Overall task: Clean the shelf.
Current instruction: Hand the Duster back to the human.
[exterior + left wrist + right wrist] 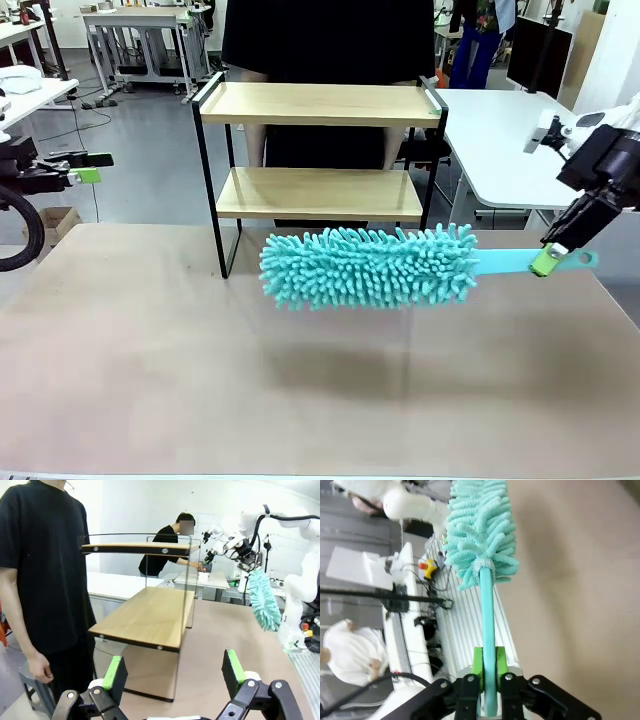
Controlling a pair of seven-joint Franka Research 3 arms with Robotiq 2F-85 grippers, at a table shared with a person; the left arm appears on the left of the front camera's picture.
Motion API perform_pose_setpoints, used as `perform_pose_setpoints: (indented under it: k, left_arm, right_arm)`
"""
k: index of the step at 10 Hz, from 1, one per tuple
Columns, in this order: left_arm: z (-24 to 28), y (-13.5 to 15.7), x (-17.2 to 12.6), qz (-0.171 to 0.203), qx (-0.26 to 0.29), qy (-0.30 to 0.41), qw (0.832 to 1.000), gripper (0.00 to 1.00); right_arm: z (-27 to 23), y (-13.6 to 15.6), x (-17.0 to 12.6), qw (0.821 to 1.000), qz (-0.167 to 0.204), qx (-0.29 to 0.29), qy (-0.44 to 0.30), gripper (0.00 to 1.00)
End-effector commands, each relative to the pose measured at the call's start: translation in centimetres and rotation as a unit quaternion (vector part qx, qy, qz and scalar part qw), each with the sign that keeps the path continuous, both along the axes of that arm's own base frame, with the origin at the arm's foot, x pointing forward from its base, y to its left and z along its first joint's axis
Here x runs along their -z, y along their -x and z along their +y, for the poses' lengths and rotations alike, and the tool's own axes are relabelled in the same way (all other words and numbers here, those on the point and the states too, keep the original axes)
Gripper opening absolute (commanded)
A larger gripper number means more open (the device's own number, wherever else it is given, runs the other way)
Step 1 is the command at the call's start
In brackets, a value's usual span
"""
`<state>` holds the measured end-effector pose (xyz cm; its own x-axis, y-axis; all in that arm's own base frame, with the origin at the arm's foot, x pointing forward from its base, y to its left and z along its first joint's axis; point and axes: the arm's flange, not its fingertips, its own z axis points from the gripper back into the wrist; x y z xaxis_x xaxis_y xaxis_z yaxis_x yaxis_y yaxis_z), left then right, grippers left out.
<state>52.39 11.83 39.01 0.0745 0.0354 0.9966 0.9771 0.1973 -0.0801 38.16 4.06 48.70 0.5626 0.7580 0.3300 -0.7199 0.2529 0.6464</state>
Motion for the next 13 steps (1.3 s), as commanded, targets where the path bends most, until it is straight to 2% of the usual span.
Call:
perform_pose_setpoints:
  k: [1,4,5,6,7,10,11,12,13]
  left_arm:
    - [-2.8,3.3,0.0,0.033,-0.018,0.006,0.999,1.0]
    - [-7.0,7.2,0.9,0.059,-0.043,0.003,0.997,1.0]
    - [-8.4,8.2,1.6,0.07,-0.048,0.008,0.996,1.0]
    - [-9.7,9.3,2.0,0.086,-0.051,0.015,0.995,1.0]
    - [-11.1,10.2,2.1,0.105,-0.039,0.012,0.994,1.0]
    - [-13.1,12.4,2.6,0.112,-0.039,-0.02,0.993,1.0]
    - [-13.0,12.3,2.7,0.128,-0.046,-0.034,0.99,1.0]
    - [-12.8,11.7,3.4,0.108,-0.027,-0.014,0.994,1.0]
    - [-12.8,11.7,3.4,0.108,-0.027,-0.014,0.994,1.0]
  right_arm:
    - [-1.9,-1.3,-0.1,0.997,-0.058,-0.054,-0.014,0.13]
    - [-3.3,-3.1,-0.4,0.984,-0.152,-0.078,-0.056,0.13]
    - [-3.6,-3.6,-0.6,0.98,-0.162,-0.088,-0.078,0.13]
    - [-3.7,-4.0,-0.7,0.976,-0.188,-0.065,-0.083,0.13]
    - [-3.7,-4.1,-0.8,0.974,-0.201,-0.067,-0.077,0.13]
    - [-3.7,-5.1,-1.4,0.967,-0.226,-0.069,-0.093,0.13]
    - [-3.5,-5.3,-1.5,0.97,-0.221,-0.062,-0.081,0.13]
    - [-3.6,-4.3,-1.2,0.974,-0.205,-0.067,-0.074,0.13]
    - [-3.6,-4.3,-1.2,0.974,-0.205,-0.067,-0.074,0.13]
